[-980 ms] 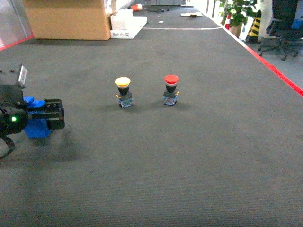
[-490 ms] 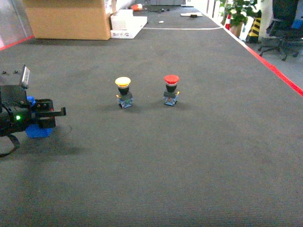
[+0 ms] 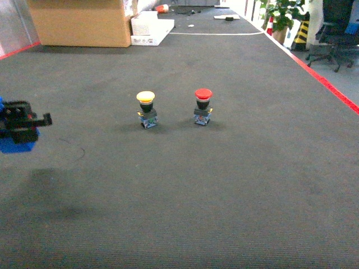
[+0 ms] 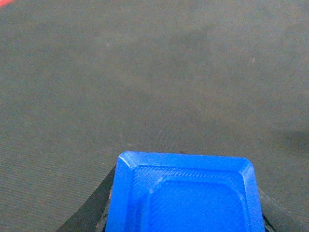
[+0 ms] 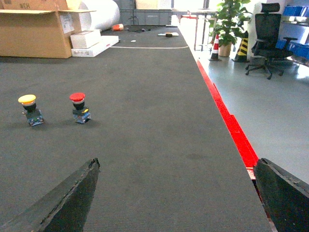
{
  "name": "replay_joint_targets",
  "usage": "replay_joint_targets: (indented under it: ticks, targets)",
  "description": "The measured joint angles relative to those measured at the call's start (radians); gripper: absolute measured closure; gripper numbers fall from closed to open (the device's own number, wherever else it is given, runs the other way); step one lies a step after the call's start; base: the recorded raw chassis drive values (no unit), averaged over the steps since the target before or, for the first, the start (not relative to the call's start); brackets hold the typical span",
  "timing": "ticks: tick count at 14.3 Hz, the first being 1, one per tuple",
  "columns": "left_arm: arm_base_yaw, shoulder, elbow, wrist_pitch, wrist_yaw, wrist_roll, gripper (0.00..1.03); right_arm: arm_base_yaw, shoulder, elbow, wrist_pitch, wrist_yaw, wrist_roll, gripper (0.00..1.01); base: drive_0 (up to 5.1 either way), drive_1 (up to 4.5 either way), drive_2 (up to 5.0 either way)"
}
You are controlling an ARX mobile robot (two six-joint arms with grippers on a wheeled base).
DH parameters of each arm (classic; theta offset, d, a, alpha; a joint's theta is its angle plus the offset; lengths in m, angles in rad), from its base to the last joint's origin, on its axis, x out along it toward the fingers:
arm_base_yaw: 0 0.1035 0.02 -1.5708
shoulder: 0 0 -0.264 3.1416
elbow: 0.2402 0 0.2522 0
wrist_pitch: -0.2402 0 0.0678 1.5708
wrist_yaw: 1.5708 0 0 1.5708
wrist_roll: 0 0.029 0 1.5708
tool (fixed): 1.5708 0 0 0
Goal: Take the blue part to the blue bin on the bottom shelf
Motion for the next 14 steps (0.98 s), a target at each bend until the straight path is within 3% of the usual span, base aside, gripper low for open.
replay_joint_targets:
  ticks: [2, 4, 5, 6, 7, 14]
  targets:
    - [-0.036, -0.309, -0.187, -0.031, -0.048, -0.001, 0.59, 0.000, 0.000, 0.000, 0.000, 0.000, 0.000, 0.03, 0.0, 0.00, 0.0]
    - [-0.104, -0.668, -0.365, -0.206, -0.095, -0.016, 0.59, 0.000, 0.000, 0.000, 0.000, 0.000, 0.000, 0.03, 0.0, 0.00, 0.0]
    - [-0.218, -1.075, -0.439, -0.469, -0.216, -0.034, 0.59, 0.000, 0.000, 0.000, 0.000, 0.000, 0.000, 0.03, 0.0, 0.00, 0.0]
    - [-0.383, -1.559, -0.437, -0.844, -0.407, -0.047, 0.59, 0.000, 0.000, 0.000, 0.000, 0.000, 0.000, 0.03, 0.0, 0.00, 0.0]
    - [-0.365, -1.645, -0.439, -0.951, -0.370, -0.086, 0.59, 0.000, 0.000, 0.000, 0.000, 0.000, 0.000, 0.03, 0.0, 0.00, 0.0]
    - [-0.366, -1.645, -0.439, -0.947, -0.367, -0.093, 0.59, 0.000, 0.000, 0.000, 0.000, 0.000, 0.000, 0.03, 0.0, -0.59, 0.6]
